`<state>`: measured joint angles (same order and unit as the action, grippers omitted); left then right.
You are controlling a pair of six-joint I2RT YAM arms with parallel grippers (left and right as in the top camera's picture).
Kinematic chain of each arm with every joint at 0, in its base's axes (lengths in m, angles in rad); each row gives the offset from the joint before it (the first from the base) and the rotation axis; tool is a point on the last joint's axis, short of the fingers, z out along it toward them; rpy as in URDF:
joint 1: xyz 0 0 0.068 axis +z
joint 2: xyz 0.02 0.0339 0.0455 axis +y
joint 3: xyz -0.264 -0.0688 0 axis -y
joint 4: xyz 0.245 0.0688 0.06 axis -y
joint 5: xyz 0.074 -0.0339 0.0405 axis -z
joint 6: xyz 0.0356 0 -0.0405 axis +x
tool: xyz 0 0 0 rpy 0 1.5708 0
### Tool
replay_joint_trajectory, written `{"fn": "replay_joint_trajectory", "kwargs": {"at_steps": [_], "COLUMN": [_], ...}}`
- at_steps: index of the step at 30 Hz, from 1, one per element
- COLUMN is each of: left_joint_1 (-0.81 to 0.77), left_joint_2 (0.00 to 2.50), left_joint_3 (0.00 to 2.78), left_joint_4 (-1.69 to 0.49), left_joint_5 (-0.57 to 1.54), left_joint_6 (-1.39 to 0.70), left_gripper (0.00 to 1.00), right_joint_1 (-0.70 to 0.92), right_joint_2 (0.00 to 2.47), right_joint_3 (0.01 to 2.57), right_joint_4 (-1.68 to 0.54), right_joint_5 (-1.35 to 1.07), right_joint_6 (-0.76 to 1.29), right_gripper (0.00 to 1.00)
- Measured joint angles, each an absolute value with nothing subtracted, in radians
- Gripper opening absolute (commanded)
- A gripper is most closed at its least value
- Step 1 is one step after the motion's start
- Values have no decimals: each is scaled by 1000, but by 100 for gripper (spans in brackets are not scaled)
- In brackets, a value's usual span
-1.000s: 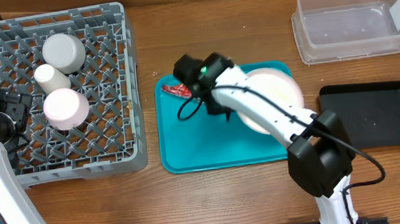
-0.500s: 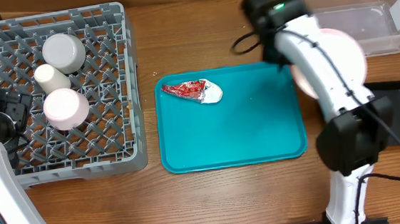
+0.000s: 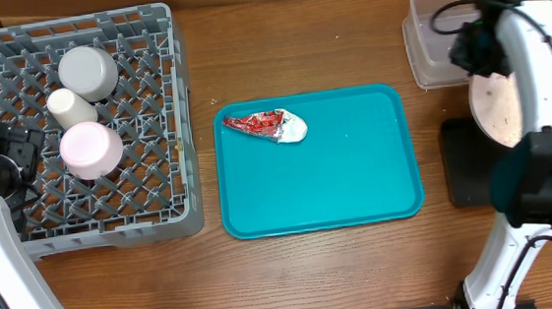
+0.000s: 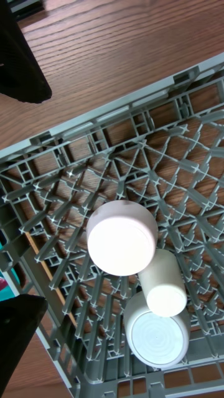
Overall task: Sort waste into correct bins and load items into the dishwasher
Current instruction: 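Lift the plate and carry it over the black tray, then tilt the plate to pour the rice onto the black tray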
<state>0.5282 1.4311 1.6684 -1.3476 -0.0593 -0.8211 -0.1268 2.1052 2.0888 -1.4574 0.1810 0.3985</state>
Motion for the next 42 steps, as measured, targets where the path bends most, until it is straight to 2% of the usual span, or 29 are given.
{"fn": "replay_joint_trajectory", "kwargs": {"at_steps": [12, 25, 42], "left_joint_1": [528, 528, 528], "left_joint_2": [1431, 1431, 1431], "left_joint_3": [1668, 1668, 1668], "left_joint_4": [-1348, -1348, -1348], "left_joint_5": [-59, -59, -59], "left_joint_6": [-821, -821, -821], "left_gripper": [100, 100, 100], "right_joint_1": [-397, -514, -765], "right_joint_2": [2105, 2105, 2105], "right_joint_3": [2089, 2089, 2089], "right_joint_4": [-1499, -1573, -1683], "right_joint_5": [-282, -534, -818], "right_joint_6": [334, 234, 85], "right_gripper": [4, 4, 4]}}
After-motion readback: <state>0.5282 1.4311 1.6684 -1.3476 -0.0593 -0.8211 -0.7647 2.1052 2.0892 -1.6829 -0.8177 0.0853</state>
